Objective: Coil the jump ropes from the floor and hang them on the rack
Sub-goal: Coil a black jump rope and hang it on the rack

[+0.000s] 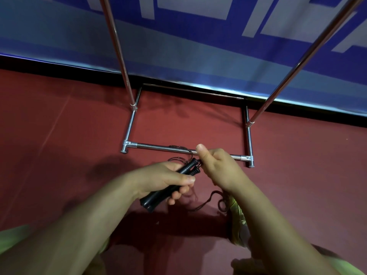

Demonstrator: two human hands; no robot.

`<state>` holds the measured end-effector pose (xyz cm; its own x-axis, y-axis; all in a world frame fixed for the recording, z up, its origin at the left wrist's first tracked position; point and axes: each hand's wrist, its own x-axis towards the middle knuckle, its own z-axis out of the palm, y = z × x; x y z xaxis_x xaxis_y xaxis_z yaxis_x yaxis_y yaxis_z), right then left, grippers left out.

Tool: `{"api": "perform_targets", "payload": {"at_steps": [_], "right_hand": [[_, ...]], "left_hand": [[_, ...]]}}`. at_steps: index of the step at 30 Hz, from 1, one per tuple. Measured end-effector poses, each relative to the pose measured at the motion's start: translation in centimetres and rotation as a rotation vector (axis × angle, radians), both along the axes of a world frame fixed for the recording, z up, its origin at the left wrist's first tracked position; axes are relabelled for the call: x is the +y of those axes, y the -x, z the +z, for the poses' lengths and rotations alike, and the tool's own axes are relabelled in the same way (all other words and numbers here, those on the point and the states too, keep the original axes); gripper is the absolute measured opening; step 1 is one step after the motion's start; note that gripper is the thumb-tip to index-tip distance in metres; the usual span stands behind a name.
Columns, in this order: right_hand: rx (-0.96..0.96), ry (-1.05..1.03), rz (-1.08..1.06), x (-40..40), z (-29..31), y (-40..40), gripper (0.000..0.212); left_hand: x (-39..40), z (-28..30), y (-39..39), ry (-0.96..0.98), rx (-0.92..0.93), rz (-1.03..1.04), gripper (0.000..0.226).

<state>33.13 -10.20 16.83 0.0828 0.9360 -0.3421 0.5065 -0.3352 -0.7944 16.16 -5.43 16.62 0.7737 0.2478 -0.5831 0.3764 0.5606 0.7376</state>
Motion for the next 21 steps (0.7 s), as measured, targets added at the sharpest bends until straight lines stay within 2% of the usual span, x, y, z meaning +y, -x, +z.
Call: {"api": "perform_targets", "payload": {"at_steps": [2, 4, 7, 9, 11, 13, 15, 17, 19, 21], "right_hand": [[0.07, 0.033, -0.039, 0.1, -0.1, -0.2, 0.082], [0.124, 0.044, -0.007, 0.0, 0.1, -0.4, 0.087], [0.21, 0.086, 0.05, -0.5, 0.2, 0.0, 0.083], [0.193, 0.099, 0.114, -0.7, 0.2, 0.3, 0.082], [0.162, 0.098, 0.204, -0.8, 0.2, 0.6, 0.073], [0.159, 0.126, 0.244, -0.9, 0.7, 0.9, 0.063], [0.159, 0.116, 0.271, -1.0, 1.2, 1.0, 0.043], [0.059, 0.041, 0.316, -0.9, 1.6, 0.6, 0.026], [-0.028, -0.02, 0.304, -0.7, 2.0, 0.0, 0.014], [0.01, -0.088, 0.256, -0.7, 2.5, -0.6, 0.012]], "left_hand": [[0.1, 0.1, 0.1, 0.049, -0.079, 0.078, 0.019], [0.6, 0.1, 0.3, 0.117, -0.184, 0.191, 0.029], [1.6, -0.1, 0.7, 0.197, -0.309, 0.332, 0.043], [2.0, -0.4, 0.9, 0.254, -0.382, 0.389, 0.042], [1.9, -0.4, 0.9, 0.288, -0.423, 0.429, 0.051], [1.8, -0.2, 0.8, 0.242, -0.366, 0.47, 0.057], [1.9, -0.2, 0.7, 0.076, -0.179, 0.488, 0.043], [2.2, -0.4, 0.8, -0.091, 0.0, 0.461, 0.034], [2.4, -0.9, 1.0, -0.235, 0.124, 0.388, 0.028], [2.2, -1.3, 0.9, -0.382, 0.221, 0.23, 0.025]]}}
